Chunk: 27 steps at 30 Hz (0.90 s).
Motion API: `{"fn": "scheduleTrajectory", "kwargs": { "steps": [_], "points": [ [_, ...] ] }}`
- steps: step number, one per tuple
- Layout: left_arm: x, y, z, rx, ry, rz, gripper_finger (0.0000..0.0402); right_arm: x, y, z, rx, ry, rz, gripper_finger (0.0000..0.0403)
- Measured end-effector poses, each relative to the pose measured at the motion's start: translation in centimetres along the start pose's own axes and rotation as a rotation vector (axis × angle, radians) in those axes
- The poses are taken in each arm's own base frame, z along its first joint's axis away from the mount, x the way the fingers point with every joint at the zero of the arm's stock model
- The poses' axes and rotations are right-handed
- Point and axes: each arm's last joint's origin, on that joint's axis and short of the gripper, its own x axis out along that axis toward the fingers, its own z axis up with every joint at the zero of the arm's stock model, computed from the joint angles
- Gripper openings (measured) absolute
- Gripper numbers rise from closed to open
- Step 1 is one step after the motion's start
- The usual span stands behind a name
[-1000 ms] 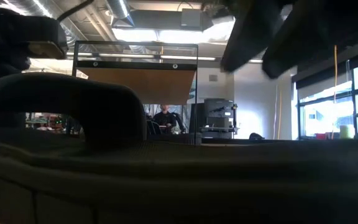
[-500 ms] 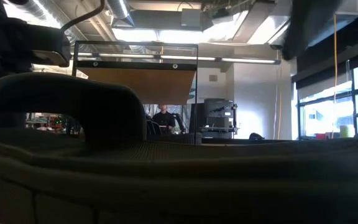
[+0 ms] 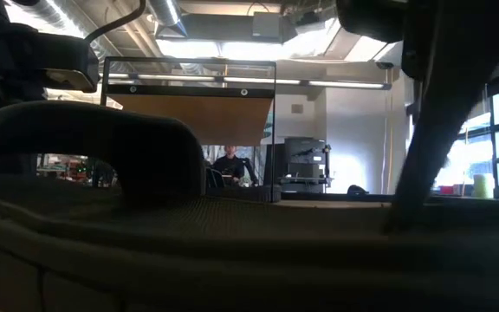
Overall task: Pick and place slides into the shelf
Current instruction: Put the black slide under the shelf
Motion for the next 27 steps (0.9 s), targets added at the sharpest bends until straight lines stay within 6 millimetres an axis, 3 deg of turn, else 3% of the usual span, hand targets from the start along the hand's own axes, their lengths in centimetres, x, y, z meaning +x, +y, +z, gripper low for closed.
{"fn": "scheduleTrajectory", "kwargs": {
  "steps": [6, 12, 27],
  "points": [
    [0.00, -0.01, -0.01, -0.001, 0.000, 0.000, 0.0000, 0.57, 0.16, 0.07, 0.022, -0.010, -0.014, 0.0174],
    [0.00, -0.01, -0.01, -0.002, 0.000, 0.000, 0.0000, 0.58, 0.30, 0.06, 0.161, -0.009, -0.007, 0.0174],
    [0.00, 0.05, 0.06, -0.003, -0.018, 0.015, 0.0000, 0.68, 0.30, -0.01, 0.135, -0.008, -0.001, 0.0174]
  ]
}}
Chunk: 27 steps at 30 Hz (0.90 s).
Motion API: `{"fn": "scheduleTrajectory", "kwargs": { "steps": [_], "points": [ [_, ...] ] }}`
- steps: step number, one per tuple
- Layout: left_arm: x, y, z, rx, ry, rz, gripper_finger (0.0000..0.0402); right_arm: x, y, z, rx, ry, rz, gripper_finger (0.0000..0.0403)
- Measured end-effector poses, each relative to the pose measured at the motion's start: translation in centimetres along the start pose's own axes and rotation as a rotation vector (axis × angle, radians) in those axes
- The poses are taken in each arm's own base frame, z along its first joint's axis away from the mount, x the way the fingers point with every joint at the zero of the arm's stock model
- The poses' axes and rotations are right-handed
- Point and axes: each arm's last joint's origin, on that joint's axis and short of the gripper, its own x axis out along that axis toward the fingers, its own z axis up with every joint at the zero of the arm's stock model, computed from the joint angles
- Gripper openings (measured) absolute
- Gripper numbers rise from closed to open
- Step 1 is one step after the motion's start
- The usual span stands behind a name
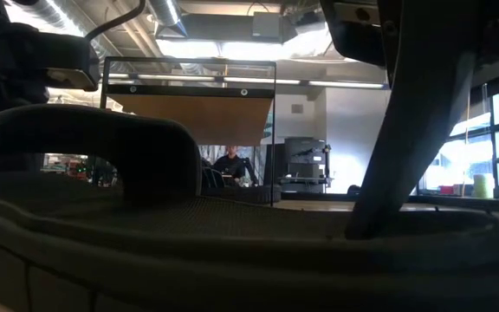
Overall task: Pick and place slides into the shelf
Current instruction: Put the black slide under the shelf
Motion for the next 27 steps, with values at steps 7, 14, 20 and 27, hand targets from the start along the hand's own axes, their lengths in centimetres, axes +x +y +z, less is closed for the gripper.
{"fn": "scheduleTrajectory", "kwargs": {
  "steps": [7, 14, 20, 27],
  "points": [
    [-0.03, -0.56, 0.54, -0.022, -0.060, -0.050, 0.0000, 0.18, -0.35, -0.18, 0.003, 0.021, -0.054, 0.0174],
    [-0.05, -0.69, 0.67, -0.030, -0.073, -0.063, 0.0000, 0.22, -0.34, -0.26, -0.001, 0.042, -0.130, 0.0174],
    [-0.04, -0.67, 0.66, -0.053, -0.072, -0.063, 0.0000, 0.21, -0.42, -0.29, -0.004, 0.049, -0.155, 0.0174],
    [-0.02, -0.59, 0.60, -0.052, -0.069, -0.054, 0.0000, 0.24, -0.61, -0.22, -0.115, 0.065, -0.229, 0.0174]
  ]
}}
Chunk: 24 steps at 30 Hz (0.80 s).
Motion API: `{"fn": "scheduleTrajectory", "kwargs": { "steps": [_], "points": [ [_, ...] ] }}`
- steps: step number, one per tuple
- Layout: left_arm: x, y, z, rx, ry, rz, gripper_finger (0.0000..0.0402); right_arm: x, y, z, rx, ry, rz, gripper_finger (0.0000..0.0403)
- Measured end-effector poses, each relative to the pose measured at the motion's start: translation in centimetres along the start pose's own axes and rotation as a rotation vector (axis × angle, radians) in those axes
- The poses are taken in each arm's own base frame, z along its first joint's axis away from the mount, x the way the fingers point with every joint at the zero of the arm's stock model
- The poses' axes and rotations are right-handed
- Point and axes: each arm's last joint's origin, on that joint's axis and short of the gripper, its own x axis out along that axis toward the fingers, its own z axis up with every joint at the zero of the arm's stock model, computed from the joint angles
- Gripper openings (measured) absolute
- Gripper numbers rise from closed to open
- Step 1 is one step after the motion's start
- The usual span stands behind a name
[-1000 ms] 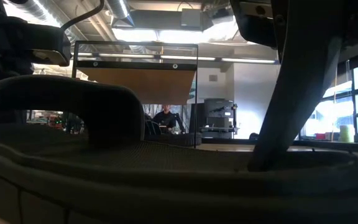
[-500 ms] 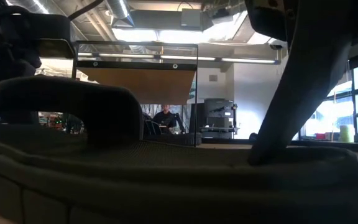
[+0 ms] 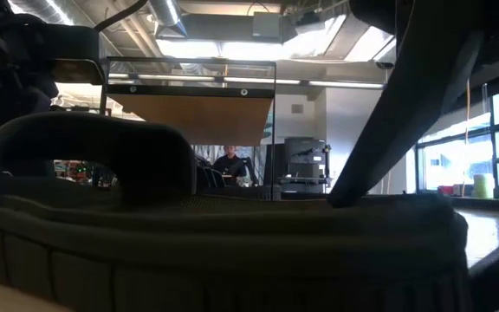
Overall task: Pick and place slides into the shelf
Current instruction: Put the black slide under the shelf
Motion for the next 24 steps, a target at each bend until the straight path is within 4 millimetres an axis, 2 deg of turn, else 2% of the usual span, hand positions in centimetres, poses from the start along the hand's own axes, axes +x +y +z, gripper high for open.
{"fn": "scheduleTrajectory", "kwargs": {
  "steps": [5, 17, 24],
  "points": [
    [0.0, 0.0, 0.0, -0.001, -0.004, 0.003, 0.0000, 0.0, -0.1, 0.1, 0.001, -0.003, -0.013, 0.0165],
    [0.0, 0.2, 0.1, -0.005, -0.012, 0.022, 0.0000, 0.2, -0.7, 0.6, -0.058, -0.044, -0.050, 0.0094],
    [0.1, 0.3, 0.1, -0.020, -0.006, 0.036, 0.0000, 0.3, -1.1, 0.5, -0.043, -0.038, -0.077, 0.0088]
  ]
}}
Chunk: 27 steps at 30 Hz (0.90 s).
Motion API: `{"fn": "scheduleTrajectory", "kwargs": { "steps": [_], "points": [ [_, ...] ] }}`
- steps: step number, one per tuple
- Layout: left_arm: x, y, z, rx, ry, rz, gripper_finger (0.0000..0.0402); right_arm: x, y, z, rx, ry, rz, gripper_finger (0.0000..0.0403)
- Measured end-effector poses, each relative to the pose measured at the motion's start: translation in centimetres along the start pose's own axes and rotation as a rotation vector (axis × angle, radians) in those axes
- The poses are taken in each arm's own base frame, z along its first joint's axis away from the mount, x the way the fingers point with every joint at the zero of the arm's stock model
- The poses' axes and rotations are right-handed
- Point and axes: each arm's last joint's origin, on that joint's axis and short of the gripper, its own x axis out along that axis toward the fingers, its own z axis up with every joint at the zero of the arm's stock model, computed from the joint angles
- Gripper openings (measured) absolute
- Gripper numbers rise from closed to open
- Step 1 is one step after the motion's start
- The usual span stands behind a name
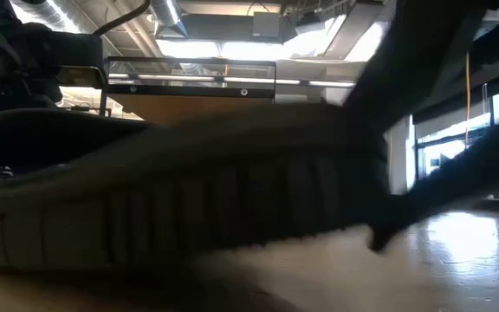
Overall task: Pick and place slides into the shelf
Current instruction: Put the black slide under the shelf
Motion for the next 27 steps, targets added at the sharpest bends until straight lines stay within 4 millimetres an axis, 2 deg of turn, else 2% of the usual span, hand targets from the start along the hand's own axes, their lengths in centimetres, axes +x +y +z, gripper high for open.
{"fn": "scheduleTrajectory", "kwargs": {
  "steps": [5, 10, 19, 27],
  "points": [
    [0.0, 0.2, -0.2, 0.009, 0.016, 0.021, 0.0000, 0.0, -0.2, 0.0, 0.003, 0.010, -0.022, 0.0084],
    [0.0, 0.4, -0.4, 0.019, 0.036, 0.039, 0.0000, 0.1, -0.2, -0.2, -0.008, 0.025, -0.023, 0.0061],
    [0.0, 0.4, -0.4, 0.020, 0.038, 0.040, 0.0000, 0.0, -0.1, -0.2, -0.006, 0.021, -0.005, 0.0060],
    [-0.1, 0.6, -0.6, 0.032, 0.069, 0.057, 0.0000, -1.2, 0.0, 0.0, -0.037, 0.059, -0.055, 0.0058]
  ]
}}
